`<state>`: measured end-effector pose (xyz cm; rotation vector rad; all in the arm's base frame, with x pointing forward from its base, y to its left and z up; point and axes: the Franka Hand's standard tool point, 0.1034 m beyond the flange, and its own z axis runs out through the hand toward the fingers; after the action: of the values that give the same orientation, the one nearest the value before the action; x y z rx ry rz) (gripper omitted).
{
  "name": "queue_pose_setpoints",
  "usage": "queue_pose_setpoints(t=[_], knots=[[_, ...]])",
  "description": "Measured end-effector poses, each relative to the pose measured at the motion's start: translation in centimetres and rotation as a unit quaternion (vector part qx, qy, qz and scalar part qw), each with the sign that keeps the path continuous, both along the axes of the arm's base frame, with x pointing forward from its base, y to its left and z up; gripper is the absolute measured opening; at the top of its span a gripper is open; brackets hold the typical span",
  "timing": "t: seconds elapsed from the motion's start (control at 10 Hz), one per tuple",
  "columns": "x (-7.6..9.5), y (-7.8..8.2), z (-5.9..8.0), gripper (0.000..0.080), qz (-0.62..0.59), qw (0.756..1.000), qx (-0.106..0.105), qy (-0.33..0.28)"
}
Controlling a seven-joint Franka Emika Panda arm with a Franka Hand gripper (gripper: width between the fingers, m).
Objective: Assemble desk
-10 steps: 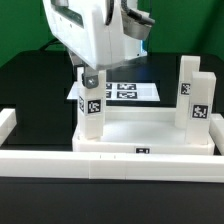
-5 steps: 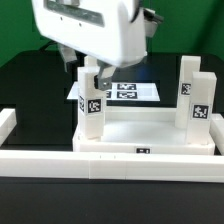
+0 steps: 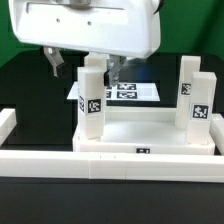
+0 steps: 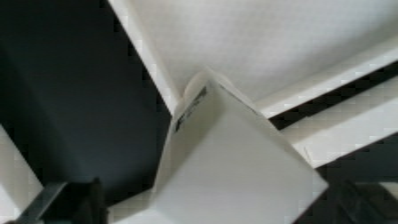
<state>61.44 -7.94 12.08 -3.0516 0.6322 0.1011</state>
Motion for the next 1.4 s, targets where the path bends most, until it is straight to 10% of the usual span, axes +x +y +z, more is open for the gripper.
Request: queue_pose_setpoints(t=[1.2,1.4], knots=[[-0.16,0.07,-0.7,0.0649,0.355,0.935,-0.007,-0.012],[-0.16,0.05,-0.71,0.052,0.351,0.936,-0.008,-0.012]])
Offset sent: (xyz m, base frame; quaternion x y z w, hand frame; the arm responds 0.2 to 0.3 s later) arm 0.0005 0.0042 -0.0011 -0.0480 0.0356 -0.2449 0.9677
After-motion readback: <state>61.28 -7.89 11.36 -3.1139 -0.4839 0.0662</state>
